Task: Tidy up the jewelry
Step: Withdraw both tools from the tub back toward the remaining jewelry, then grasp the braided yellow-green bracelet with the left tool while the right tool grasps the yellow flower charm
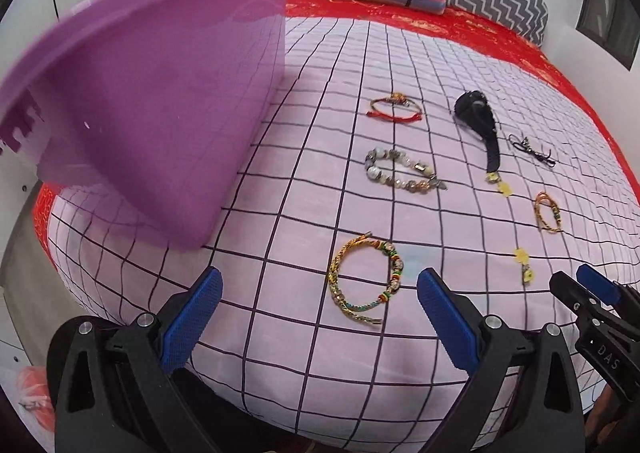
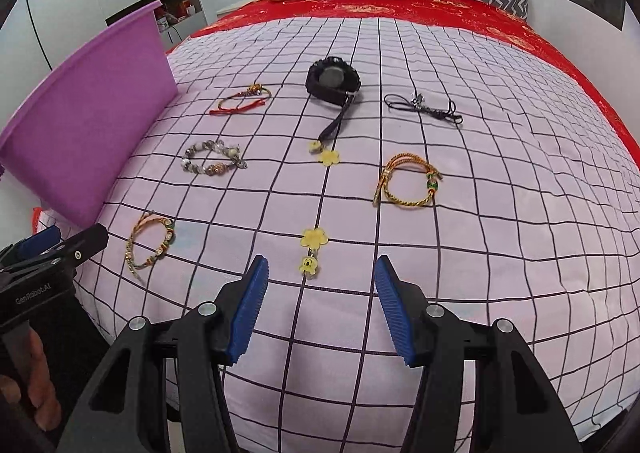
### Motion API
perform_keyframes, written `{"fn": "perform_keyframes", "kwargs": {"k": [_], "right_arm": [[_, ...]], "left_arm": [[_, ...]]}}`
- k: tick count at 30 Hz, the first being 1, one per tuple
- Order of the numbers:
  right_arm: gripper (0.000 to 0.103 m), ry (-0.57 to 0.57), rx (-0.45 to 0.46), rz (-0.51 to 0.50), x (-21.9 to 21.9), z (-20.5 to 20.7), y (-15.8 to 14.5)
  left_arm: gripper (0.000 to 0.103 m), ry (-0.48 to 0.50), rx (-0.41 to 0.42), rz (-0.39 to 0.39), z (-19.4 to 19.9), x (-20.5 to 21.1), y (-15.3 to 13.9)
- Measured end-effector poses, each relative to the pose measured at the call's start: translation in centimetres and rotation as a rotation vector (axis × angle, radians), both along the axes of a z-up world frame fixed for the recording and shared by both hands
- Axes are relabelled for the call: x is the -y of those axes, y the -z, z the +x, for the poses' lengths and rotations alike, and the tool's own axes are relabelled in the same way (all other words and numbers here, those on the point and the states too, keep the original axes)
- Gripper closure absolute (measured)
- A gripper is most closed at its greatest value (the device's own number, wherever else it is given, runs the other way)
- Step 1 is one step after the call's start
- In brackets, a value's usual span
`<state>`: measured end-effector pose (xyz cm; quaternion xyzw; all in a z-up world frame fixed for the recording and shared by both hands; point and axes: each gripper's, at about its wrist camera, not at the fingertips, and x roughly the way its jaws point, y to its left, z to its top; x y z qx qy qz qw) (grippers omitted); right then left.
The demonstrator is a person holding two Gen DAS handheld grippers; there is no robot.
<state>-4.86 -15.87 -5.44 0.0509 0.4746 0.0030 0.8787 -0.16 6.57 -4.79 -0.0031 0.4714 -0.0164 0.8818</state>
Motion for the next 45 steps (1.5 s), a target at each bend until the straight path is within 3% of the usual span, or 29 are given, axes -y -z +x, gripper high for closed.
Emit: {"fn": "perform_keyframes", "kwargs": {"k": [21,30,34,39,42,44,45], "right_arm": [[0.050,0.021,-0.056,-0.053,-0.4,2.0,4.1],[0.050,-0.002,-0.040,-0.110,-1.2,2.2,4.5],[0.051,-0.009,-0.034,-0.120,-1.4,2.2,4.6],[0.063,-0.044,-0.025,-0.137,-2.1,2.2,4.7],[0.074,-0.062,-0.024,-0.132,-2.2,2.2,4.6],[0.090,-0.077,-0.025,-0.131,-2.4,2.3,4.6],[0.090,-0.081,-0.027,-0.134,-2.5,2.3,4.5]], "left_arm": [[0.007,-0.022,-0.090,0.010,2.9,-0.2,5.1],[0.011,-0.006,-0.057,0.033,3.1,0.2,5.6],[0.024,0.017,-0.015,0.068,2.7,0.8,5.6],[0.048,0.076,0.004,0.080,2.2,1.8,5.4],[0.076,0.118,-0.007,0.062,2.1,2.4,5.2],[0.096,0.142,-0.021,0.053,2.1,2.7,5.1],[0.096,0.152,-0.030,0.048,2.0,2.9,5.1]]}}
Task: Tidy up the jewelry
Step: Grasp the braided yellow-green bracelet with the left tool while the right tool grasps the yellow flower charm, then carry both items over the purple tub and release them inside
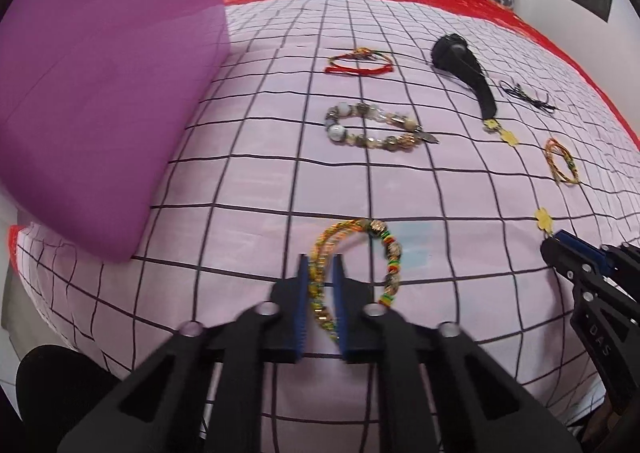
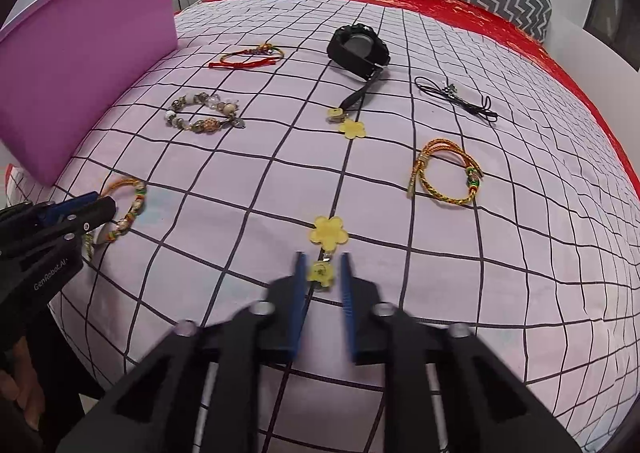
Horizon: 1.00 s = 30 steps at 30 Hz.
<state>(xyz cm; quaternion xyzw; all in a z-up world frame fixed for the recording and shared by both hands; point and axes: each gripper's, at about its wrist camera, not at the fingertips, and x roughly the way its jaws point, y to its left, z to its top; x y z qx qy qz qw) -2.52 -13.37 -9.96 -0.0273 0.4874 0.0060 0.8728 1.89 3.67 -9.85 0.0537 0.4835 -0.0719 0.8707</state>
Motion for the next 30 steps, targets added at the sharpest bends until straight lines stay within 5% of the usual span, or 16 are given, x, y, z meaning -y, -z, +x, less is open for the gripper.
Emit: {"fn": "perform_keyframes", "kwargs": {"k": [11,30], "right_arm": [[0.090,0.018,0.013,0.085,0.7,-0.4,-1.9],[0.090,0.001,0.170,0.174,0.1,-0.5,-11.7]], "left_arm": [[0.097,0.005,-0.048,-0.121,-0.4,-0.6,-1.9],[0.097,0.037,0.136,-0.229,-1.2,-1.8,-13.6]]}}
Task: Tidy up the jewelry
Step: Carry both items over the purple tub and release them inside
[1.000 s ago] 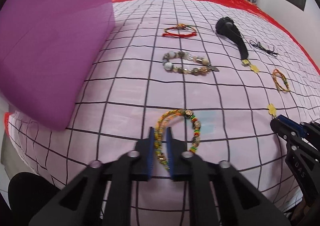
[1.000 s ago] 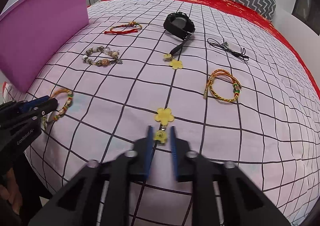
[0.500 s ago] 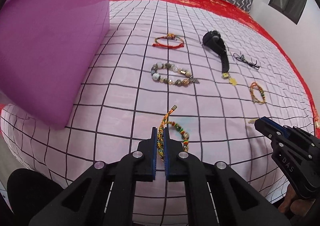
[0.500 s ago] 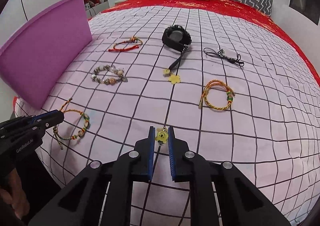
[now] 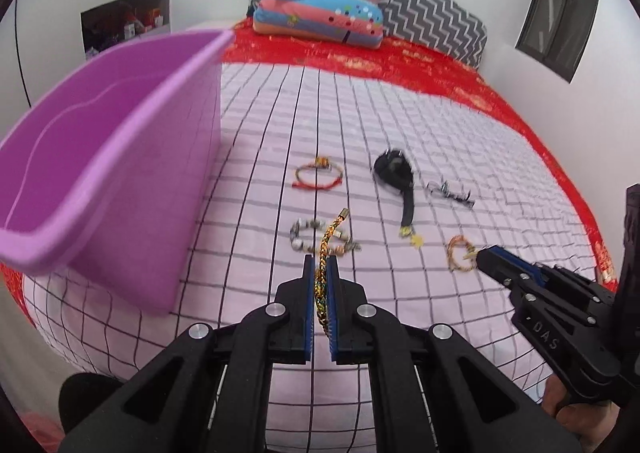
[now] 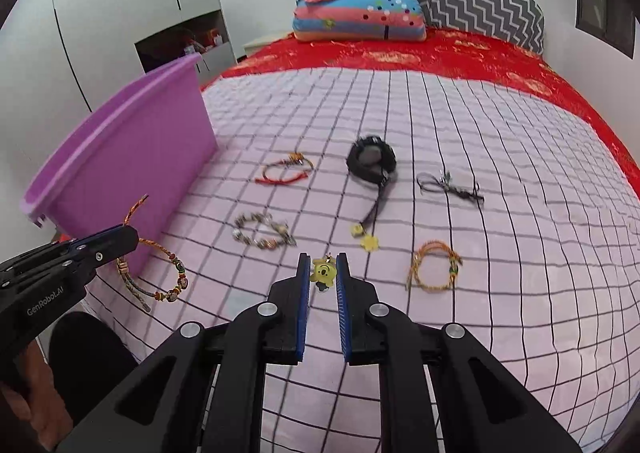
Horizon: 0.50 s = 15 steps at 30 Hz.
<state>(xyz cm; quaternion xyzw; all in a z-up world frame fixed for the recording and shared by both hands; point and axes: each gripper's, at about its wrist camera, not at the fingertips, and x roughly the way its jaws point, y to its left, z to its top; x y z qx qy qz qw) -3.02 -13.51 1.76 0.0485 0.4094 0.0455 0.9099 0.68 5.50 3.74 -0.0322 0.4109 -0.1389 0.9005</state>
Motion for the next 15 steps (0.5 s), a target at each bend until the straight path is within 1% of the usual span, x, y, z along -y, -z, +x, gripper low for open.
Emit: {"fn": "perform_keyframes", "kwargs": {"k": [4,8,11,15], "right_arm": [[0.090,-0.040,0.034,0.025,-1.4,0.7,-2.7],[0.090,-0.082,0.075,0.050,-3.3,1.7,-5.2],[0.090,-0.124,0.103,0.075,-5.2,2.8,-7.0],[0.090,-0.193,0.133,0.093,-8.5,4.4,-8.8]], "left_arm": [[0.097,0.005,0.056,-0.041,0.3,-1.3,-3.1],[0.097,-0.011,0.113,-0.049,0.9,-3.1,-5.7],[0.097,-0.040,0.175,-0.033,1.3,-5.3,-7.7],[0.097,-0.097,0.218,-0.002,2.2,-8.3,-9.4]]}}
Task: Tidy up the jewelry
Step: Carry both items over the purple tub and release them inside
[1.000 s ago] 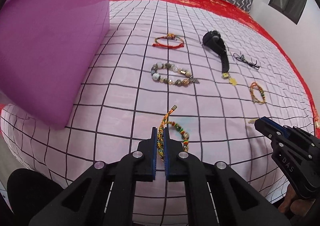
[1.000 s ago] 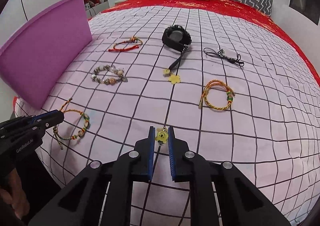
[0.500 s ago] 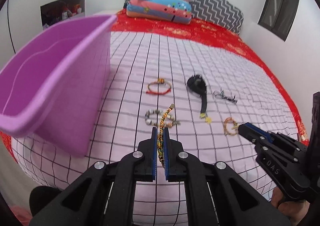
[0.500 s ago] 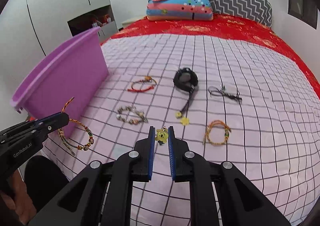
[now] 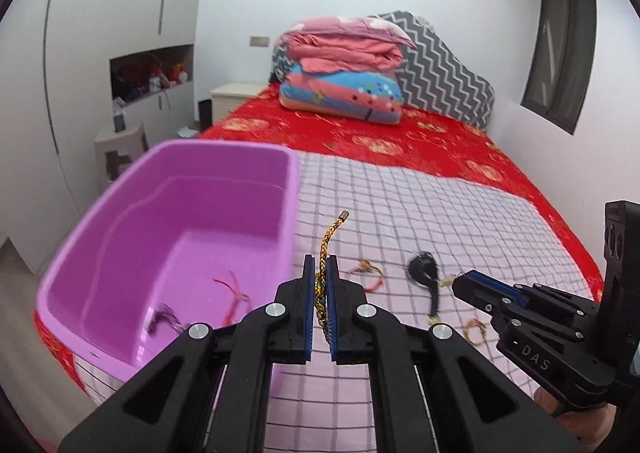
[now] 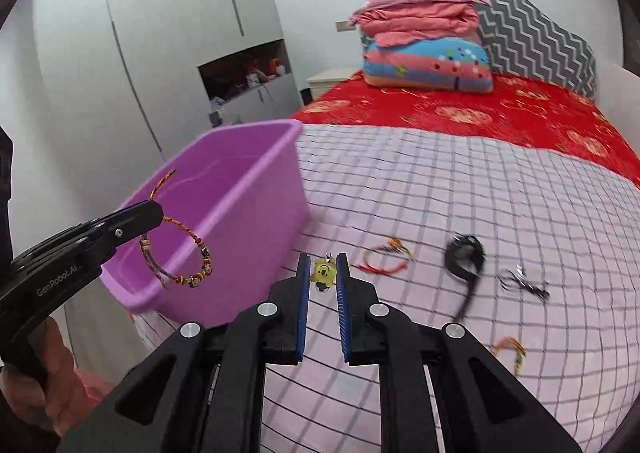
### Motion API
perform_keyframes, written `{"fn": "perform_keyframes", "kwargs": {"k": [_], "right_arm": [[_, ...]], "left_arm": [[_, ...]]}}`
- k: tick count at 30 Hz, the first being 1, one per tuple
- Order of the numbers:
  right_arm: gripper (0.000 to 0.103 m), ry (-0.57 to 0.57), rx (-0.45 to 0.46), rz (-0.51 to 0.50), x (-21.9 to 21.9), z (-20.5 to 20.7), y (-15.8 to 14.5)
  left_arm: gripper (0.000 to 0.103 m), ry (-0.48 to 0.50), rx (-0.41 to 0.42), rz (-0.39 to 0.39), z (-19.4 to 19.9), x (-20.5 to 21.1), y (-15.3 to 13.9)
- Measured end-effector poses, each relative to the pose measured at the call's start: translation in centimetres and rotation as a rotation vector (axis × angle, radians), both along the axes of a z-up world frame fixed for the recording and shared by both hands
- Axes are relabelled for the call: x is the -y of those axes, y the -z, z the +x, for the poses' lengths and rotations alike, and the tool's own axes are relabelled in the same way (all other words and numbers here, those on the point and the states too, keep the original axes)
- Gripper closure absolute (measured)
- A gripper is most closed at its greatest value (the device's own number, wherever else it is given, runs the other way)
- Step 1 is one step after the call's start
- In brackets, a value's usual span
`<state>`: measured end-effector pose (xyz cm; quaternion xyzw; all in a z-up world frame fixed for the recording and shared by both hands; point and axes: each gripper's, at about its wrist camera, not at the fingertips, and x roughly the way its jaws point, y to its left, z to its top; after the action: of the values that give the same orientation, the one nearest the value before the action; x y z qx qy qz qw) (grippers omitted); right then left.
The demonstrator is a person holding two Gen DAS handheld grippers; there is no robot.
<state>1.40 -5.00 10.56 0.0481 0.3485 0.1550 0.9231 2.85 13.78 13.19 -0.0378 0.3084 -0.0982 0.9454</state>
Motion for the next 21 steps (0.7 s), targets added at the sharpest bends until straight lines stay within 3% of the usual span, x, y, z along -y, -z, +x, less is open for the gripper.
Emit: {"fn": "perform_keyframes", "kwargs": {"k": [10,21], "right_arm": [[0.090,-0.175,0.028,0.028,-8.8,4.3,-2.5],[0.090,-0.261,-0.044,-0.026,-15.5,7.7,0.1]], "left_arm": [[0.097,-0.136,-0.013,0.004,2.9,-7.1,0.3],[0.096,-0.242,-0.118,-0.046,5.4,-12.9,4.9]]}}
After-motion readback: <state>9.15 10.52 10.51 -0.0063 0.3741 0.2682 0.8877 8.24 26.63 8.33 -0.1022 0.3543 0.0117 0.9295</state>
